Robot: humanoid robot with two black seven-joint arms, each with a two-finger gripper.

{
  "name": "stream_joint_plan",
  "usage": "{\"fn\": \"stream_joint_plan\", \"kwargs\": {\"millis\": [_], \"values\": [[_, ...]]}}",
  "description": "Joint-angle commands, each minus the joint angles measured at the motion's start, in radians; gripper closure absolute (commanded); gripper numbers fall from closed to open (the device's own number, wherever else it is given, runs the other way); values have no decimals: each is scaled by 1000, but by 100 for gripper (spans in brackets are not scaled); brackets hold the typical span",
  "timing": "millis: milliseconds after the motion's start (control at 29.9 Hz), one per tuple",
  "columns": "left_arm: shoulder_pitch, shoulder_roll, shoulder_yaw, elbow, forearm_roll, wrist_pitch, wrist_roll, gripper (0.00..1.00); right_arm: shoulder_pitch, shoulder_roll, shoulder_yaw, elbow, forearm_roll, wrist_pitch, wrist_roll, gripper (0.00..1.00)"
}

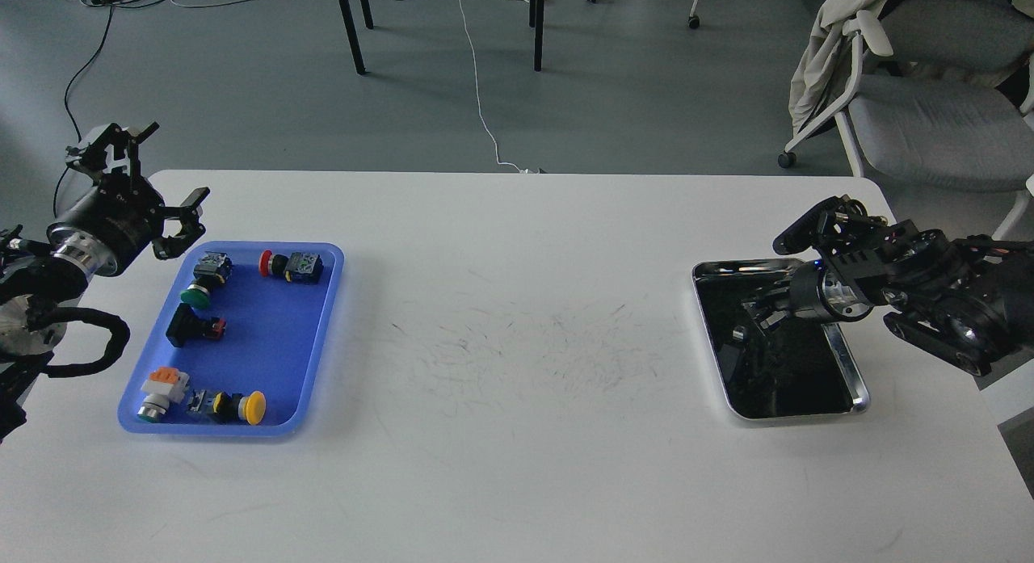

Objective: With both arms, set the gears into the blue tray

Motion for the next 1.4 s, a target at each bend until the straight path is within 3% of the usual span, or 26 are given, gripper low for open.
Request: {"fn": "stream_joint_plan", "kwargs": {"millis": [0, 501, 1371], "values": [[2, 1, 0, 0, -1, 1, 0, 1, 13, 1, 1, 1, 1, -1, 3, 100], [4, 13, 0, 0, -1, 0, 0, 1, 96, 10, 7, 1, 2, -28, 5, 100], [16, 125, -3, -5, -8, -21, -1, 1, 120, 338, 89, -15, 17, -413, 5, 100]]}}
